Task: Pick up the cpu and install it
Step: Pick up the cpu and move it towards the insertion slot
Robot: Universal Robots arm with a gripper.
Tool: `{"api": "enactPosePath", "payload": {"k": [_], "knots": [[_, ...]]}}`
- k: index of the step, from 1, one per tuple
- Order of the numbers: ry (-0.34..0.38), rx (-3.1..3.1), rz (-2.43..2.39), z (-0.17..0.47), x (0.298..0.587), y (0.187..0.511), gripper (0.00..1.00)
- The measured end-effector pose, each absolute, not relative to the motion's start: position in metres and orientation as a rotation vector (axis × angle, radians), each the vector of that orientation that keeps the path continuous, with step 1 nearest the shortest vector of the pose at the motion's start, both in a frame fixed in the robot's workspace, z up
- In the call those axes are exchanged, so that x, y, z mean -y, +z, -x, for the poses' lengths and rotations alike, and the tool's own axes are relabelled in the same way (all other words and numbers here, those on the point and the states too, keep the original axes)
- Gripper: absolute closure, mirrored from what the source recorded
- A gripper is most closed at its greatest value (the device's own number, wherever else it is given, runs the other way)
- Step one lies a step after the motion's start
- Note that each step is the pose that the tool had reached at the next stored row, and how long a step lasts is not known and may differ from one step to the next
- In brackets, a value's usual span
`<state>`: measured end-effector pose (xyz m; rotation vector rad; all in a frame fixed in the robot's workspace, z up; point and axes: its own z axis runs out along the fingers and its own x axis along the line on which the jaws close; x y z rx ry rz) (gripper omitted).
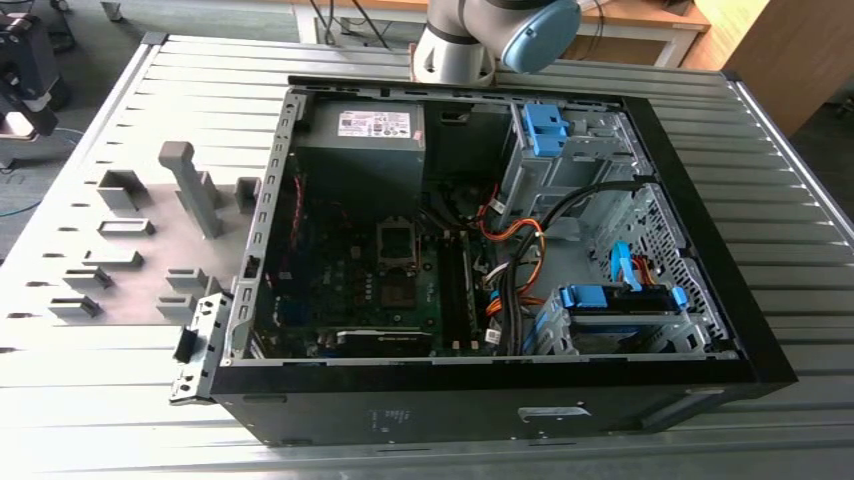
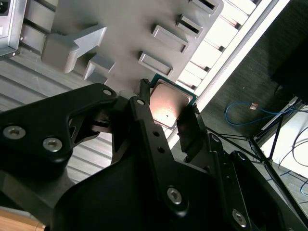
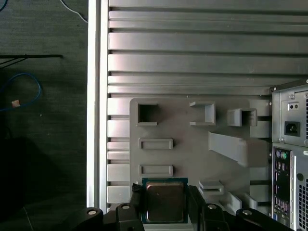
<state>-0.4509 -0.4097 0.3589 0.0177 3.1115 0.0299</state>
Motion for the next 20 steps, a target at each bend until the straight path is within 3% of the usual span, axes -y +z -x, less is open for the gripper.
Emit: {"api": "enactPosePath", "payload": {"k": [20], "knots": [[0.03,-3.111,-0.018,0.427,0.41,0.359,0.53]]}}
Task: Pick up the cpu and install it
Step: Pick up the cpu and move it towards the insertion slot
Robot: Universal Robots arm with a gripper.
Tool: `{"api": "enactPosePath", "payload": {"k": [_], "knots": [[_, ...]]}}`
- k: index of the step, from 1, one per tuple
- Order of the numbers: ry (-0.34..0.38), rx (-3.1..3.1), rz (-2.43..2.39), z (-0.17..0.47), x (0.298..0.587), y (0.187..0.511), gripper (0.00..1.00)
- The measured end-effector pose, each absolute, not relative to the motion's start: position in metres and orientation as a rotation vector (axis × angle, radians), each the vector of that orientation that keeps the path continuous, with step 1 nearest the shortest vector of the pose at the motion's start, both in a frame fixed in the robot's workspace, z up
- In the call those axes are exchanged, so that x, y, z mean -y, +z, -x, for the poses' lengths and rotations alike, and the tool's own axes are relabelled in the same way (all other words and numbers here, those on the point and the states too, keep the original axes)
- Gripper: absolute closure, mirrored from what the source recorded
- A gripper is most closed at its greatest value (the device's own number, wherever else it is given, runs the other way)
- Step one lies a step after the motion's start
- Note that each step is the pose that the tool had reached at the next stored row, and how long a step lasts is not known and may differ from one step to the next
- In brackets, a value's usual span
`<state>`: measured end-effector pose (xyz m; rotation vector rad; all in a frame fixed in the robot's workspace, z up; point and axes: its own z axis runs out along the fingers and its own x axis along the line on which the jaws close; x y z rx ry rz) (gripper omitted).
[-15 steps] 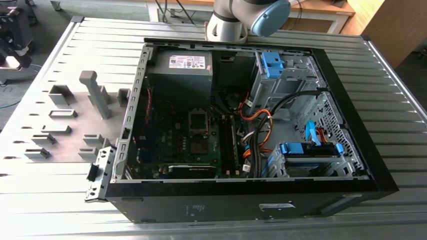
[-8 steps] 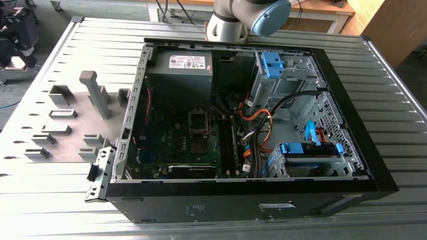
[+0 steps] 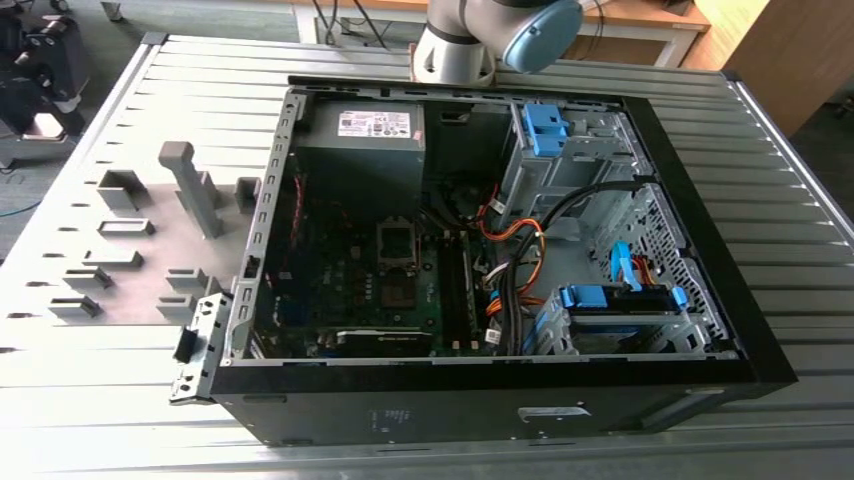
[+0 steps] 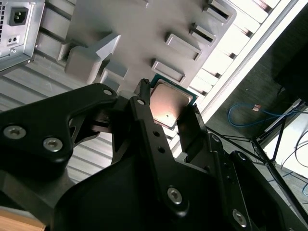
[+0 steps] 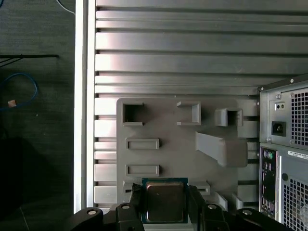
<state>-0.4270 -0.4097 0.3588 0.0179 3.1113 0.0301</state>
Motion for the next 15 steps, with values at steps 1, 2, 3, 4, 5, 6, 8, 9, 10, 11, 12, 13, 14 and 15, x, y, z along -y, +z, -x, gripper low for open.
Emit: {"api": "enactPosePath", "payload": {"k": [1,2,3,4,5,6,8,9,10,11,12,13,14,15], "knots": [[0.03,-3.111,-0.018,0.426,0.41,0.359,0.53],[0.03,-3.111,-0.018,0.425,0.41,0.359,0.53],[0.03,-3.111,-0.018,0.423,0.41,0.359,0.53],[0.03,-3.111,-0.018,0.422,0.41,0.359,0.53],[0.03,-3.111,-0.018,0.421,0.41,0.359,0.53],[0.03,-3.111,-0.018,0.42,0.41,0.359,0.53],[0.03,-3.111,-0.018,0.417,0.41,0.359,0.53],[0.03,-3.111,-0.018,0.417,0.41,0.359,0.53],[0.03,-3.111,-0.018,0.416,0.41,0.359,0.53],[0.03,-3.111,-0.018,0.415,0.41,0.359,0.53],[0.03,-3.111,-0.018,0.414,0.41,0.359,0.53],[0.03,-3.111,-0.018,0.413,0.41,0.359,0.53],[0.03,-3.111,-0.018,0.411,0.41,0.359,0.53],[0.03,-3.111,-0.018,0.41,0.41,0.359,0.53]]}}
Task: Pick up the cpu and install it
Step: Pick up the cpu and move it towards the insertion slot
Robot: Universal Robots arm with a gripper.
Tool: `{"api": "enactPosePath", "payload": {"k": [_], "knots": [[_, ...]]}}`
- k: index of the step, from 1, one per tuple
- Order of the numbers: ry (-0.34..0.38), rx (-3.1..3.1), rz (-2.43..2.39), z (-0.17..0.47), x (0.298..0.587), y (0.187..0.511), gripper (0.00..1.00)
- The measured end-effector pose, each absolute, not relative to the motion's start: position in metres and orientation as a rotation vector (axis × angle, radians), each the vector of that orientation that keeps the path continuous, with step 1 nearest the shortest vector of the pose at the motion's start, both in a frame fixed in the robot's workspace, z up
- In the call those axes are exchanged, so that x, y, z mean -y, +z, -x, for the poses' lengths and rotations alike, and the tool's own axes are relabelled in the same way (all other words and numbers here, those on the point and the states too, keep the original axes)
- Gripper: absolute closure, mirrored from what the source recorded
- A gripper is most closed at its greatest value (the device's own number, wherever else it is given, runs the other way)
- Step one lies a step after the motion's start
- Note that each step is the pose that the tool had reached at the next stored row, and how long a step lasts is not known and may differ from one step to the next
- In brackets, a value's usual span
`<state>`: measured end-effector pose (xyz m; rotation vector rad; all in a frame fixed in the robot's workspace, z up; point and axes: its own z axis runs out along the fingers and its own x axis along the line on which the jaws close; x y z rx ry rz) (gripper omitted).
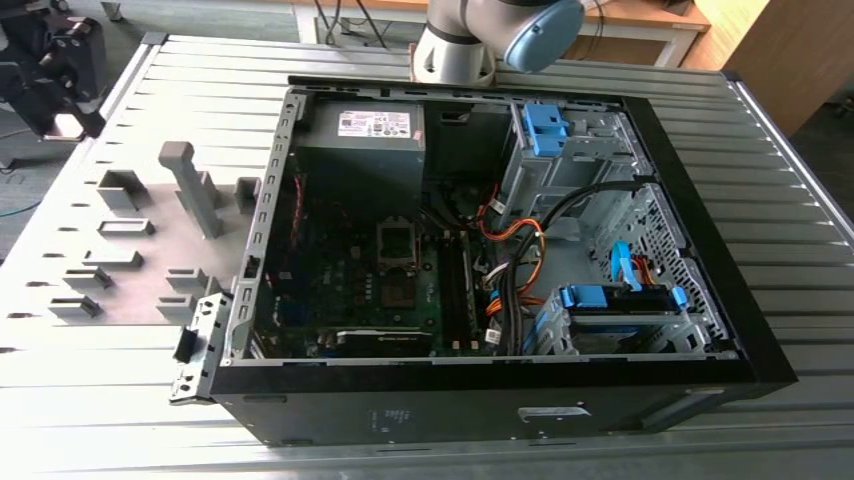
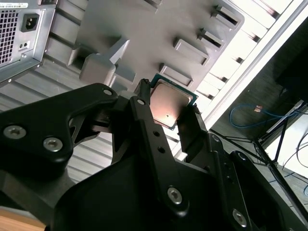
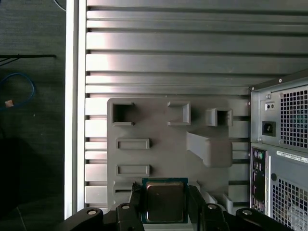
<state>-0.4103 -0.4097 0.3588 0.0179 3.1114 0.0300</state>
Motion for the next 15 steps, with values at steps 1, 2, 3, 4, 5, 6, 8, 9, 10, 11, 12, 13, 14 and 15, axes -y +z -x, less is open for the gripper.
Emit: {"api": "enactPosePath", "payload": {"k": [1,2,3,4,5,6,8,9,10,11,12,13,14,15], "knots": [[0.03,-3.111,-0.018,0.409,0.41,0.359,0.53],[0.03,-3.111,-0.018,0.408,0.41,0.359,0.53],[0.03,-3.111,-0.018,0.407,0.41,0.359,0.53],[0.03,-3.111,-0.018,0.406,0.41,0.359,0.53],[0.03,-3.111,-0.018,0.405,0.41,0.359,0.53],[0.03,-3.111,-0.018,0.404,0.41,0.359,0.53],[0.03,-3.111,-0.018,0.402,0.41,0.359,0.53],[0.03,-3.111,-0.018,0.4,0.41,0.359,0.53],[0.03,-3.111,-0.018,0.399,0.41,0.359,0.53],[0.03,-3.111,-0.018,0.398,0.41,0.359,0.53],[0.03,-3.111,-0.018,0.397,0.41,0.359,0.53],[0.03,-3.111,-0.018,0.396,0.41,0.359,0.53],[0.03,-3.111,-0.018,0.395,0.41,0.359,0.53],[0.03,-3.111,-0.018,0.393,0.41,0.359,0.53]]}}
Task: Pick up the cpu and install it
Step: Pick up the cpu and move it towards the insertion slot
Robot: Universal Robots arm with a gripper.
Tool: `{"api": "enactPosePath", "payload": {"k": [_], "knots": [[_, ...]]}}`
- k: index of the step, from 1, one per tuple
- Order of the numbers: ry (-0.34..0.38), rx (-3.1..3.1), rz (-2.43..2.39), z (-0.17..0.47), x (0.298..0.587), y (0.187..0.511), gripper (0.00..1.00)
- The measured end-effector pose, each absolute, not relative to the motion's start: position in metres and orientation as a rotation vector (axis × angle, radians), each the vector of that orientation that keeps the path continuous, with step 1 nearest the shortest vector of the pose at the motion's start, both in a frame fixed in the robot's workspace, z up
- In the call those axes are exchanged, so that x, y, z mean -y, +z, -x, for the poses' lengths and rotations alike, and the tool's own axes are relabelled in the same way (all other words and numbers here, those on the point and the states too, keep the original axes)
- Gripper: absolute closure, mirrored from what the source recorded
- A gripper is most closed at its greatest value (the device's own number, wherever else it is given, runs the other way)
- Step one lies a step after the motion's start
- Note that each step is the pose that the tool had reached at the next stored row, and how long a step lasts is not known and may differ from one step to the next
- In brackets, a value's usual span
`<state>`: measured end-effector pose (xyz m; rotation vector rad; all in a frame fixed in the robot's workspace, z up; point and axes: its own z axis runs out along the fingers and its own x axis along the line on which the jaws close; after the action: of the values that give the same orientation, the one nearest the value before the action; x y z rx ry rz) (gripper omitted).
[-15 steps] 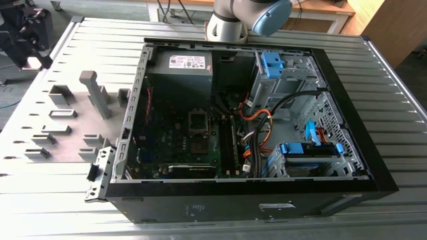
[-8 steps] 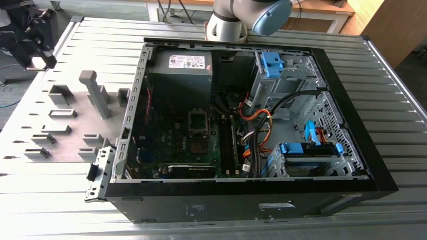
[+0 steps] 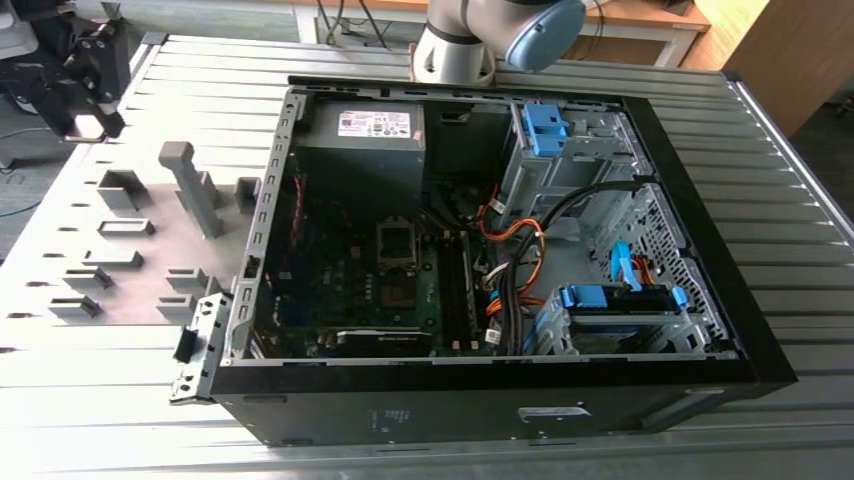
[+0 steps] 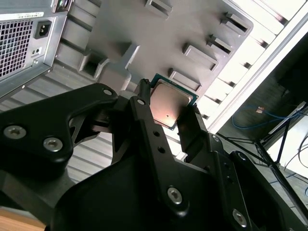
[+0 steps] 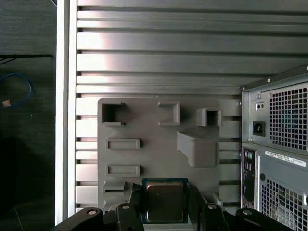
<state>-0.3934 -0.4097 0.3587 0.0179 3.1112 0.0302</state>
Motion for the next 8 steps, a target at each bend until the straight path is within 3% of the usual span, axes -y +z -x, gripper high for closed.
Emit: {"api": "enactPosePath", "payload": {"k": [8], "knots": [[0.03,-3.111,-0.018,0.3835,0.4097,0.3588,0.53]]}}
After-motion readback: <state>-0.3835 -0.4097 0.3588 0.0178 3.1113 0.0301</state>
